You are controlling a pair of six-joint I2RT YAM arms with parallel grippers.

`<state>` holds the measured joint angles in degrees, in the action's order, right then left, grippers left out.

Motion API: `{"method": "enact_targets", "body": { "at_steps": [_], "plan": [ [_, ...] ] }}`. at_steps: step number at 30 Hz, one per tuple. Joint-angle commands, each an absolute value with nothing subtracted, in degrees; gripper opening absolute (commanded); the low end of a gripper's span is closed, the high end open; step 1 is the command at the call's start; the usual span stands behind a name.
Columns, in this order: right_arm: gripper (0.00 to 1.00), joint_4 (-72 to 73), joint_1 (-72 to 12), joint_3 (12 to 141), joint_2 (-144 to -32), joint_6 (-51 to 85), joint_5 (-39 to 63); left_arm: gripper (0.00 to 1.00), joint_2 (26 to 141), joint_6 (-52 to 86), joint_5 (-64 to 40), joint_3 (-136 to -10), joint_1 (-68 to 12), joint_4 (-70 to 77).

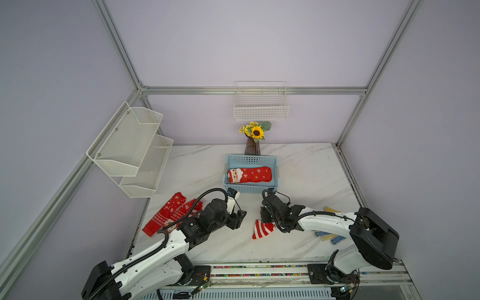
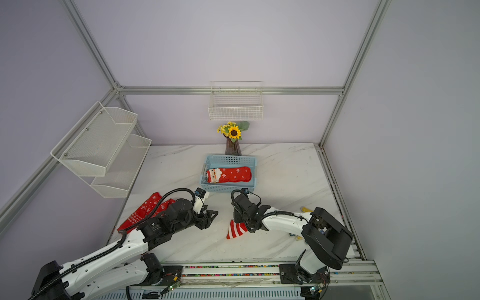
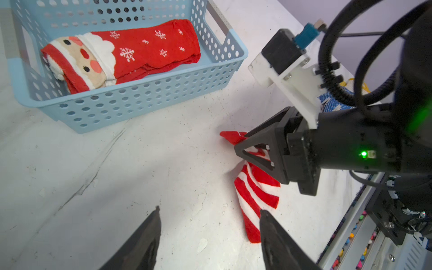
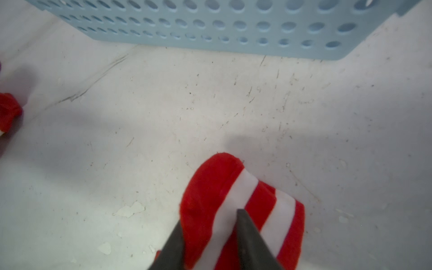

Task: Place the socks together as a pair
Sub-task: Pick up the sock at the center of the board.

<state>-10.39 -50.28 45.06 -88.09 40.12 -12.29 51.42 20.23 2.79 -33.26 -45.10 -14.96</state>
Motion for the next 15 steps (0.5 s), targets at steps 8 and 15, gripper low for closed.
{"method": "enact_targets", "body": {
  "at_steps": [8, 15],
  "plan": [
    [0.00, -17.9, -50.6, 56.9, -72.6, 53.0, -14.4, 0.67, 45.1, 16.9, 7.6, -28.5, -45.3, -7.5],
    [0.00, -30.1, -50.8, 69.7, -71.5, 65.4, -18.7, 0.67, 47.0, 17.6, 5.3, -27.1, -45.3, -0.9]
  ]
}}
